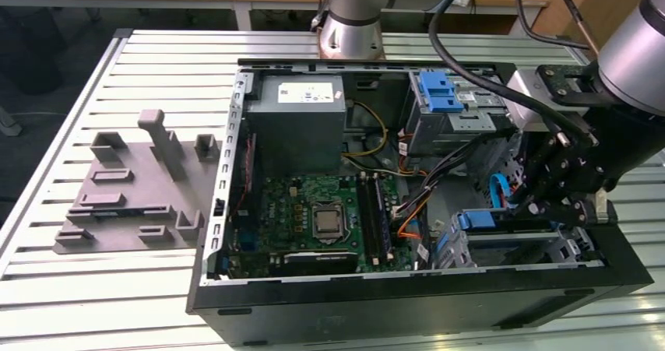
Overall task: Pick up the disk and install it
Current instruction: 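Insert the second disk wire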
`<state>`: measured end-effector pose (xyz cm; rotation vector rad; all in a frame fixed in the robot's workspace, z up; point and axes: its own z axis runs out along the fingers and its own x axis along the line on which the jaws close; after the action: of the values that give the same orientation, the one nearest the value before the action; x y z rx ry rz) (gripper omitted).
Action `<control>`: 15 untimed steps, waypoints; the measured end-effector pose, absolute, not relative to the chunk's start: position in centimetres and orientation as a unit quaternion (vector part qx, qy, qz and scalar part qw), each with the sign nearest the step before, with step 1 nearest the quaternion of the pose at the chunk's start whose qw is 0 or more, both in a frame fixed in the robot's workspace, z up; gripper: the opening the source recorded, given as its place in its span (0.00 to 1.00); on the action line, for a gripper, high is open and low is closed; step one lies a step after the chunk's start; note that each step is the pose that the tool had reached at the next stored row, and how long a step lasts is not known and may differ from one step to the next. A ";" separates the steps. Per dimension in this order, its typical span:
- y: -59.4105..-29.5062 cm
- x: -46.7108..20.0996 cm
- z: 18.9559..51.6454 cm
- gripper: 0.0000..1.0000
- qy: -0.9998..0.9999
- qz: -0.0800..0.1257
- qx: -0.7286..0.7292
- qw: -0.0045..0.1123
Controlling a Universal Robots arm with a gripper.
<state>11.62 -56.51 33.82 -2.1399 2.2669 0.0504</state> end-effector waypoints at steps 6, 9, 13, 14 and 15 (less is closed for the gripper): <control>-56.5 11.6 34.2 0.23 0.727 0.017 -0.686 0.011; -56.5 11.6 34.3 0.23 0.727 0.018 -0.686 0.010; -56.5 11.6 34.3 0.15 0.727 0.018 -0.686 0.010; -56.5 11.6 34.3 0.11 0.727 0.018 -0.686 0.010; -56.5 11.6 34.3 0.11 0.727 0.018 -0.686 0.010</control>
<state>11.61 -56.49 34.34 -2.1422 2.2696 0.0554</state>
